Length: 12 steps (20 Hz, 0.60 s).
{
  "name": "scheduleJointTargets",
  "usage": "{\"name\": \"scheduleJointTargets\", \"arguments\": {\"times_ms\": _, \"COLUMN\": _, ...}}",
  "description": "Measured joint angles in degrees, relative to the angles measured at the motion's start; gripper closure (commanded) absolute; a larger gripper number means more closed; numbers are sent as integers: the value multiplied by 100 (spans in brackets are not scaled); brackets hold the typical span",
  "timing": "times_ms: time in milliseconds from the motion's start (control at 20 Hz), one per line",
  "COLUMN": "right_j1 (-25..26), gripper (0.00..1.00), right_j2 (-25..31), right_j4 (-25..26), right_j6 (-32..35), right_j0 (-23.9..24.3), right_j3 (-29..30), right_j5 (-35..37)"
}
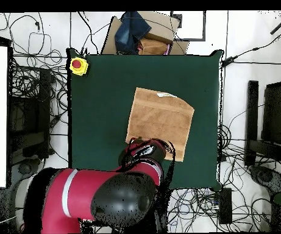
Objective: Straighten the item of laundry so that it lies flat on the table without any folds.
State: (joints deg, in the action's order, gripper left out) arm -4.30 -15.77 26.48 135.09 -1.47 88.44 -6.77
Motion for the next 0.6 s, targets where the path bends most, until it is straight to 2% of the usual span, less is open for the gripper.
{"name": "scheduleJointTargets", "arguments": {"times_ms": 200, "right_j1": 239, "gripper": 0, "right_j2": -17, "right_j4": -42, "right_j6": 0, "right_j0": -1, "right_j3": -216, "right_j5": -1}}
{"name": "scheduleJointTargets", "arguments": {"times_ms": 600, "right_j1": 230, "gripper": 0, "right_j2": -22, "right_j4": -41, "right_j6": 0, "right_j0": -1, "right_j3": -236, "right_j5": 4}}
